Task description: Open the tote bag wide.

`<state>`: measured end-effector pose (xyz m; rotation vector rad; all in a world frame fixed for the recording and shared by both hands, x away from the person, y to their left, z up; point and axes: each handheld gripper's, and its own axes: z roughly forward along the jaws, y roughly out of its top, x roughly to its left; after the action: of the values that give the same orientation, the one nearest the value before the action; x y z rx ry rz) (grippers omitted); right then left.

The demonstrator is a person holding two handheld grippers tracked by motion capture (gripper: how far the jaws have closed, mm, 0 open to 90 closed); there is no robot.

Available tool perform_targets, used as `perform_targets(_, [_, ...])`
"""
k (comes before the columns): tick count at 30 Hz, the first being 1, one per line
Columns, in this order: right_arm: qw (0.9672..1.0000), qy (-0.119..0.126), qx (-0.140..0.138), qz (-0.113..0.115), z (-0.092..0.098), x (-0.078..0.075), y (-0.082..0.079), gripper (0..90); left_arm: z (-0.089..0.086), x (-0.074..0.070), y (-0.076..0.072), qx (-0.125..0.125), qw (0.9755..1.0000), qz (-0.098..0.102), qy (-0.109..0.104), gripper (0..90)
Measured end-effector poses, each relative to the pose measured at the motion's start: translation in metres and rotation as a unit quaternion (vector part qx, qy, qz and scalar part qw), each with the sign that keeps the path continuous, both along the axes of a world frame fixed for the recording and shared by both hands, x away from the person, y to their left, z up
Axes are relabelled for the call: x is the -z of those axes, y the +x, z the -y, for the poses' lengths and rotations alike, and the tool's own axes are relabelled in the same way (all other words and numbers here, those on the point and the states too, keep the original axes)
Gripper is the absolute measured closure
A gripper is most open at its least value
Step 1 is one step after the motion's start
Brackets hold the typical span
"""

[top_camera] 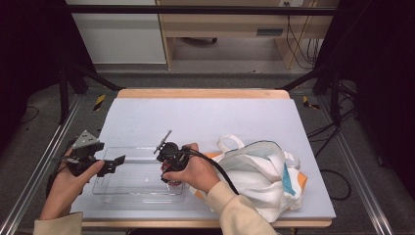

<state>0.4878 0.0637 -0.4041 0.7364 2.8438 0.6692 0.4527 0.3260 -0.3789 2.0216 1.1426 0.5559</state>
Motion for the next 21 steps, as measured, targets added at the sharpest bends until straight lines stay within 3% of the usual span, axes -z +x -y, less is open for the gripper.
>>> perform_targets(7, [0.9998,0.015,-0.003,0.01,0.006,-0.01,-0.002,17.8,0.0,0.001,0.0,-0.002,1.0,0.0,0.001,8.0])
perform_targets(21, [0.996,0.077,0.009,0.043,0.036,-0.047,-0.012,11.5,0.001,0.002,0.001,0.0,1.0,-0.003,0.005,8.0])
